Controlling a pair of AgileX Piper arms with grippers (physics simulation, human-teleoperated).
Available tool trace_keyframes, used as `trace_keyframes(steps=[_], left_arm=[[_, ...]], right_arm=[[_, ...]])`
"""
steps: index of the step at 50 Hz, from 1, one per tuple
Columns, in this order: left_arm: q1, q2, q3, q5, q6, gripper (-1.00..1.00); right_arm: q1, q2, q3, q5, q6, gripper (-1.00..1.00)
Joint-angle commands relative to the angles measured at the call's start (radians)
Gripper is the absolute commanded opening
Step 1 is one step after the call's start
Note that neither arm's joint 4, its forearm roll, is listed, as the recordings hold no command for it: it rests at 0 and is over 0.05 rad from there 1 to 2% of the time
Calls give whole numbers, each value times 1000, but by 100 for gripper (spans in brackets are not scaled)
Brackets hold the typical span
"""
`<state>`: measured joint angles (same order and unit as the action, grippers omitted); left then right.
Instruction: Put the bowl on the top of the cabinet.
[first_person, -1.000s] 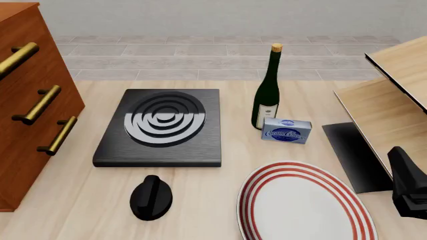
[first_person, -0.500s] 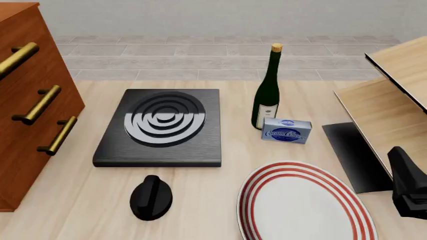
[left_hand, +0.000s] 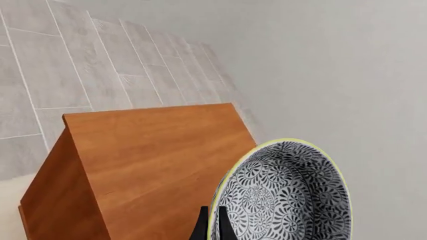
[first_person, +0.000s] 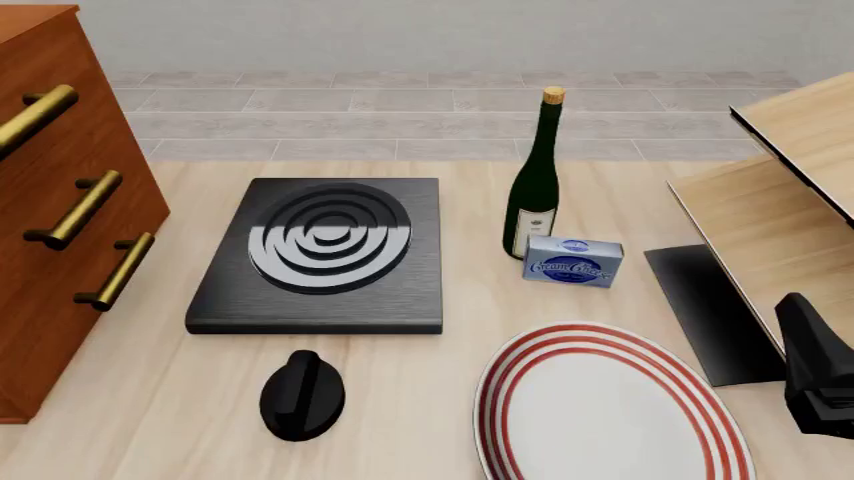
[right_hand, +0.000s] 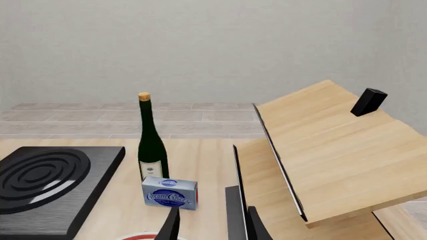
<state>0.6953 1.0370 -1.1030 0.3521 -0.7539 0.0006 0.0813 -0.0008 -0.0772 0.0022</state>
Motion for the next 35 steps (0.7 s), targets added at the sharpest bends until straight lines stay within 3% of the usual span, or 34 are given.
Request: trace_keyframes(steps=[1, 35], left_arm=[[16, 25, -26, 10, 24, -100], [53, 89, -46, 32, 76, -100]], right_arm=[[0, 1, 0, 0, 0, 100], [0, 0, 0, 0, 0, 100]])
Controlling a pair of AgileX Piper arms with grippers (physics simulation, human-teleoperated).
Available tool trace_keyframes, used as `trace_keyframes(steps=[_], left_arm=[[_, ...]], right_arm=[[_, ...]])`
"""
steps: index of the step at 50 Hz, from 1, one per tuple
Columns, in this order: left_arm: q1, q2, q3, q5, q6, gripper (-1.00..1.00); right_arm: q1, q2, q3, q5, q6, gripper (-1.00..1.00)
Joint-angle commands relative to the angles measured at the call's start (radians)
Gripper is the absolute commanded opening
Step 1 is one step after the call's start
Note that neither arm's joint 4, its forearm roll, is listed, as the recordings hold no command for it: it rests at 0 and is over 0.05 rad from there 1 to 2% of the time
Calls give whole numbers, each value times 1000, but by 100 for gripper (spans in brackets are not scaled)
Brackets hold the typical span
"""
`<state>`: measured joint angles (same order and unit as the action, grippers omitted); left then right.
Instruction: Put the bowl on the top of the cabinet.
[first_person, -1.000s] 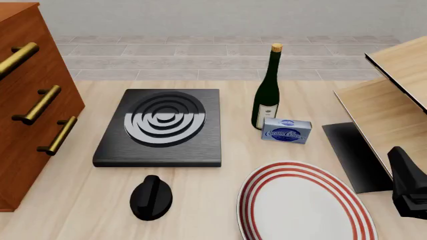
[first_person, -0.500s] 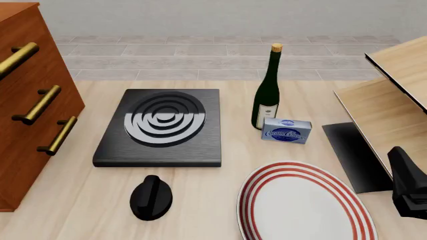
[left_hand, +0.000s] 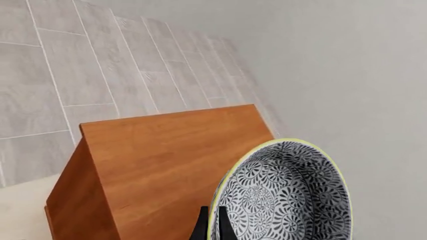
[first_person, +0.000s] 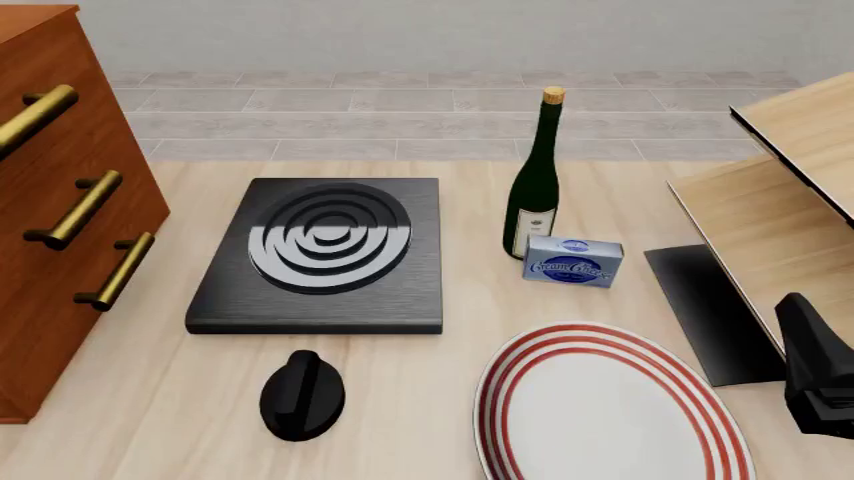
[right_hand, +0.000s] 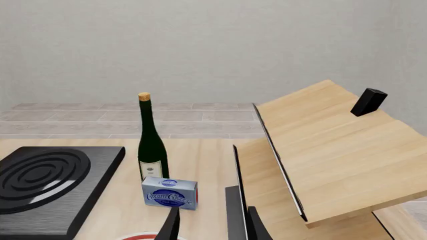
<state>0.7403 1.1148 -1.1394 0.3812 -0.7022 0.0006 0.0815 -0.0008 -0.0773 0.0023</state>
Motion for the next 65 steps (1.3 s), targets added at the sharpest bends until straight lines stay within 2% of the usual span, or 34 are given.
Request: trace_keyframes(steps=[1, 14, 15, 18, 19, 20, 36, 65], left_arm=[[10, 14, -10, 3, 30, -100], [22, 26, -22, 15, 77, -100], [54, 41, -38, 19, 96, -100], [43, 20, -28, 3, 93, -100], [32, 4, -27, 8, 101, 100], [55, 8, -33, 7, 107, 100], [45, -5, -23, 5, 115, 100], [-24, -150, -18, 44, 87, 100]], right_arm=[[0, 0, 0, 0, 0, 100], [0, 0, 0, 0, 0, 100], [0, 0, 0, 0, 0, 100], [0, 0, 0, 0, 0, 100], [0, -1, 0, 0, 0, 100], [0, 0, 0, 0, 0, 100], [0, 0, 0, 0, 0, 100], [0, 0, 0, 0, 0, 100]])
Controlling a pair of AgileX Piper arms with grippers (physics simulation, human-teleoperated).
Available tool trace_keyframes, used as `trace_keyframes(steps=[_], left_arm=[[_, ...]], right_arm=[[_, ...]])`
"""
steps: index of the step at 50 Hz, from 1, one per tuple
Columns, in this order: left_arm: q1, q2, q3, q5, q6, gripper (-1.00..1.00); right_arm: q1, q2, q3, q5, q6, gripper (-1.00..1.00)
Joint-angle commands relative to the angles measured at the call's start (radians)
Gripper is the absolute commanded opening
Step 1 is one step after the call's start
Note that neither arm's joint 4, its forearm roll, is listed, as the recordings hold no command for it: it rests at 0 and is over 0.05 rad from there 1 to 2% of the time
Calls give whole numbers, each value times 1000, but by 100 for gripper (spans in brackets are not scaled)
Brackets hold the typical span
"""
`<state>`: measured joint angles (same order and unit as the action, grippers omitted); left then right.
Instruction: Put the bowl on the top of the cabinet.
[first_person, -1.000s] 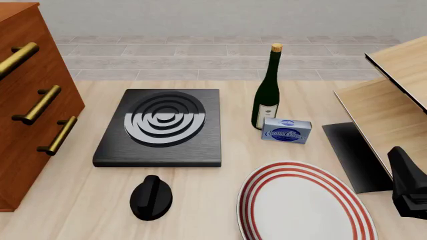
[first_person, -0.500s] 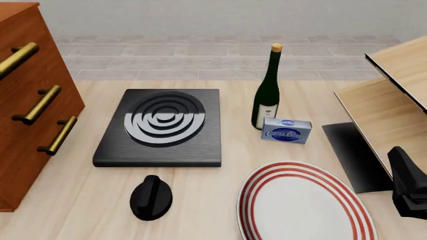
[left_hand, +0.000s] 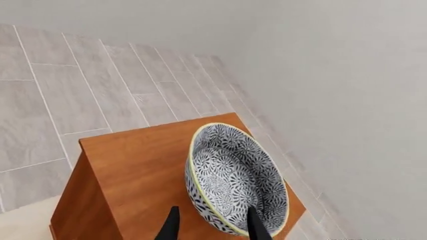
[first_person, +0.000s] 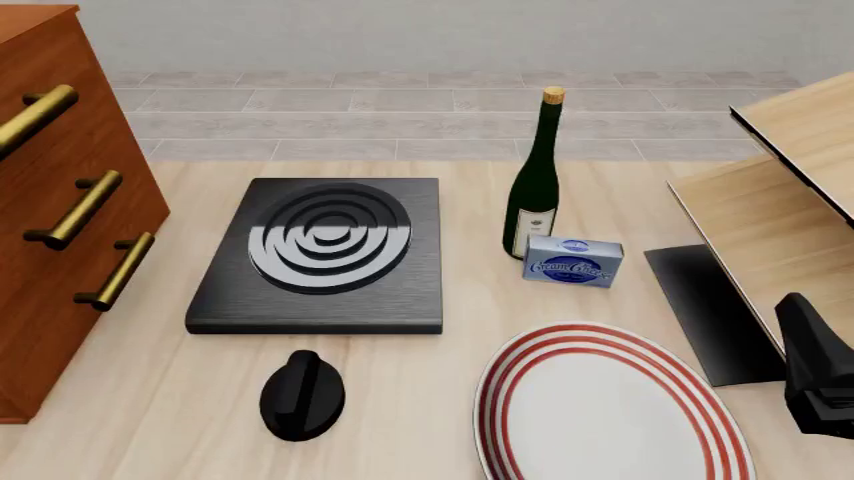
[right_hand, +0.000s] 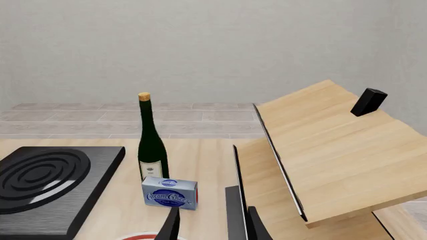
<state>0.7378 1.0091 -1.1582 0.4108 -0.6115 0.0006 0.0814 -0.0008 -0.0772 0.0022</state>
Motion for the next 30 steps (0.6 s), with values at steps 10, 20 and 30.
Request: trace_keyframes(steps=[10, 20, 30], left_arm=[[-29, -66, 0, 23, -5, 100], [-38, -84, 2, 29, -4, 100], [-42, -106, 7, 35, -4, 100]], right_arm=[[0, 0, 0, 0, 0, 100], [0, 1, 0, 0, 0, 100], [0, 0, 0, 0, 0, 100]])
